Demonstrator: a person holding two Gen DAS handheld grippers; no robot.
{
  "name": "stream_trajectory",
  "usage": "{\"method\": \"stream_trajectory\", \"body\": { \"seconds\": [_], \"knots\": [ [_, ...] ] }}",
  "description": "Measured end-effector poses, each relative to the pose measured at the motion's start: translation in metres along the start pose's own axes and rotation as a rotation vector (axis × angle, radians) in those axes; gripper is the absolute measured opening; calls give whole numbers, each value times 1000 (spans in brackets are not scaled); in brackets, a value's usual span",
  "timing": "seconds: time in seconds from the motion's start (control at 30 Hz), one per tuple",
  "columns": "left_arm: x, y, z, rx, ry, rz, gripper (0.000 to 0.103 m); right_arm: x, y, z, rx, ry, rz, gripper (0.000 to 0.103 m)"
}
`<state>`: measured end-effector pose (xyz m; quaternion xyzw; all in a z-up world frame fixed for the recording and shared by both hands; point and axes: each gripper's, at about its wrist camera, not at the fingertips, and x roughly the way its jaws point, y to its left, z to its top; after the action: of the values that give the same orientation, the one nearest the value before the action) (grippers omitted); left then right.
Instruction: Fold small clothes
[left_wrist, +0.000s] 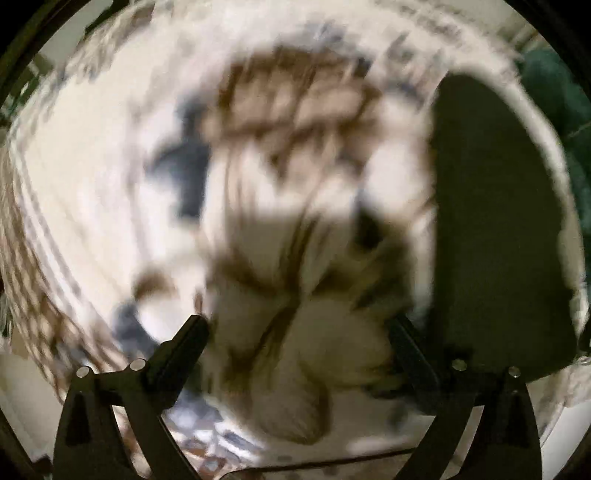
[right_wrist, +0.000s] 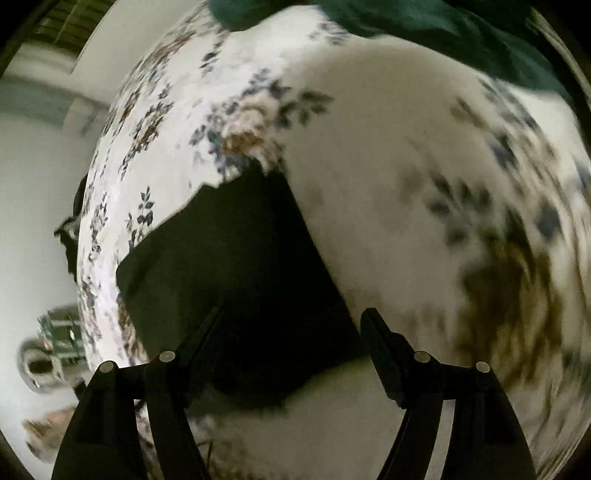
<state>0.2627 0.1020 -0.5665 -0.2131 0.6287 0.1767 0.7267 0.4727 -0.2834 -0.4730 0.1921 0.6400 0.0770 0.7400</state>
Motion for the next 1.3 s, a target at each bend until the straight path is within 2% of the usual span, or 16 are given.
{"method": "stream_trajectory", "body": {
  "seconds": [0.2, 0.27, 0.3, 0.4, 0.5, 0.6, 0.77, 0.87, 0.9, 0.93, 0.97, 1.0, 1.03, 1.17, 1.23, 1.3],
  "knots": [
    [20, 1, 2, -39, -58, 36, 103, 103, 25, 80, -86, 103, 21, 76],
    [22, 2, 5, -41, -46, 28, 103, 117, 28, 88, -84, 125, 66, 55],
    [21, 2, 7, -35, -27, 24, 103, 119, 32, 90, -87, 129, 93, 17],
    [11, -4, 14, -36, 7, 11, 103, 95, 50, 92, -143, 60, 87, 13],
    [-17, -1, 26, -43, -65, -15, 103, 61, 66, 96, -198, -24, 81, 12],
    [-42, -12, 54, -48, -150, -63, 103, 56, 72, 103, -227, -36, 54, 11],
    [-26, -45, 118, -86, -127, -237, 103, 85, 76, 106, -315, -7, -54, 11],
    [-5, -77, 155, -48, -105, -269, 102, 99, 64, 111, -281, 64, -56, 15],
    [4, -88, 167, -23, -98, -285, 92, 97, 55, 113, -235, 78, -46, 31],
    [7, -91, 172, -9, -98, -293, 63, 92, 45, 115, -190, 84, -37, 40],
    [13, -99, 182, 14, -95, -307, 41, 82, 31, 113, -138, 92, -10, 49],
    [21, -106, 191, 39, -82, -323, 28, 76, 21, 111, -109, 100, 26, 50],
    [19, -107, 189, 49, -88, -318, 21, 69, 8, 105, -74, 123, 65, 54],
    [24, -105, 194, 72, -93, -325, 19, 60, -36, 58, 26, 260, 135, 57],
    [24, -103, 192, 72, -95, -325, 19, 69, -54, 31, 92, 348, 126, 57],
    [22, -104, 191, 77, -100, -319, 19, 70, -67, 10, 163, 355, 138, 57]
  ]
}}
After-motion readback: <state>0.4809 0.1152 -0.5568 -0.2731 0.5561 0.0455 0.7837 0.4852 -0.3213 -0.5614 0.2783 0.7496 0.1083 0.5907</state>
